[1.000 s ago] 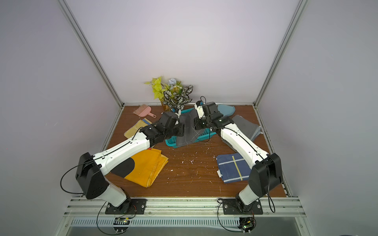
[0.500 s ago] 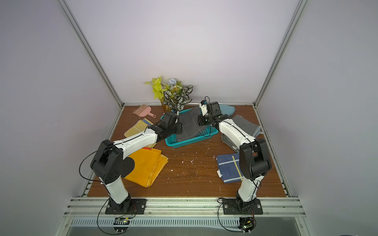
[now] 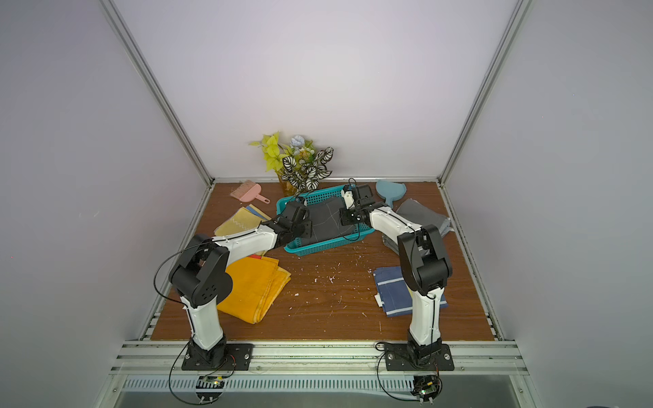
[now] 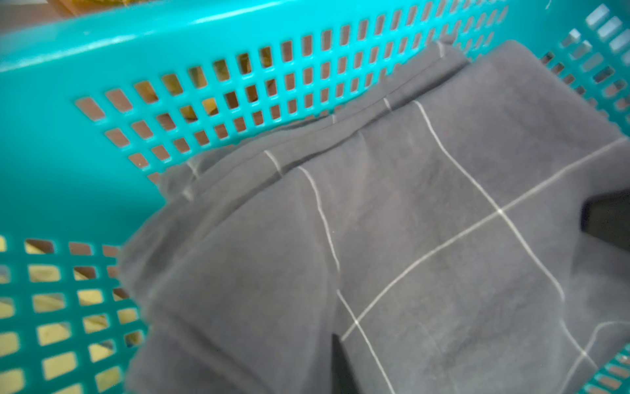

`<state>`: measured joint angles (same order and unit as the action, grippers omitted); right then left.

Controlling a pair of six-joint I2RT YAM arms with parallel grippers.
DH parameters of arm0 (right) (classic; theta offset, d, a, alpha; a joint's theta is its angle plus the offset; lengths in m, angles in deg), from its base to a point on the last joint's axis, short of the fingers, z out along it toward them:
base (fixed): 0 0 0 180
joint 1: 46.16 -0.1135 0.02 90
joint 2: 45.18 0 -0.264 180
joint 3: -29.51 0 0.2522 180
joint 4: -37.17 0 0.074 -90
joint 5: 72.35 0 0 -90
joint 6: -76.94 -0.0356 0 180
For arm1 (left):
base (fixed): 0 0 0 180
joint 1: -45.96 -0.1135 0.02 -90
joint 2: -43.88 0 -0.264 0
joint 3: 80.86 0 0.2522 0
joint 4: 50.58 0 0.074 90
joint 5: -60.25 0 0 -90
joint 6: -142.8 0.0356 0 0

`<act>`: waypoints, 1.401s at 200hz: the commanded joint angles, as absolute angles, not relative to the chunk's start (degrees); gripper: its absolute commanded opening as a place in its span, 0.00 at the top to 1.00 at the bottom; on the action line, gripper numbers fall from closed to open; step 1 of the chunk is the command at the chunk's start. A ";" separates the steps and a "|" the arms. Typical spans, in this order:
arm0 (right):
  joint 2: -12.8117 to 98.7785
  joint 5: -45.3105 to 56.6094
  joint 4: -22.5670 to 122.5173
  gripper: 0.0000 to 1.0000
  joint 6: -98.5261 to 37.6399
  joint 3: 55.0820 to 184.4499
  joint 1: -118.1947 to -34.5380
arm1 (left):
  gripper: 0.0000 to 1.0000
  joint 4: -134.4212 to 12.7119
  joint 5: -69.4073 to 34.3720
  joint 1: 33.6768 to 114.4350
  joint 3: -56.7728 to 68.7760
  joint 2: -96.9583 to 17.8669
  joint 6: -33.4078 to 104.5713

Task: Put the folded pillowcase in the basket
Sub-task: Place the pillowcase in the basket, then move the pillowcase to the center of the board.

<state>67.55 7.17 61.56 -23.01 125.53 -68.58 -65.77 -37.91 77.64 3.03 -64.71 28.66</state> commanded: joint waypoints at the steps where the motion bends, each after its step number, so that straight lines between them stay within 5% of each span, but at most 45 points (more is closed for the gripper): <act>1: 67.14 9.10 59.67 0.68 -22.14 128.25 -68.31 | 0.51 -65.79 -38.98 76.63 3.12 -65.58 29.63; 25: 65.93 9.78 59.83 0.50 -21.93 128.95 -68.31 | 0.30 -64.88 -39.07 76.64 2.56 -63.46 29.47; 116: 44.77 16.04 62.01 0.01 -22.57 119.03 -68.44 | 0.16 -65.27 -31.38 76.63 2.97 -48.57 27.00; 180: 26.15 21.27 73.14 0.04 -27.34 95.97 -65.78 | 0.13 -69.29 -27.30 83.77 -3.74 -42.73 22.79; 239: 24.15 22.35 74.35 0.01 -34.63 82.01 -65.68 | 0.08 -63.99 -26.13 87.52 -16.81 -35.92 14.73; 280: 26.83 17.89 72.21 0.13 -37.52 79.32 -65.69 | 0.07 -66.56 -33.31 92.43 -17.77 -32.68 15.61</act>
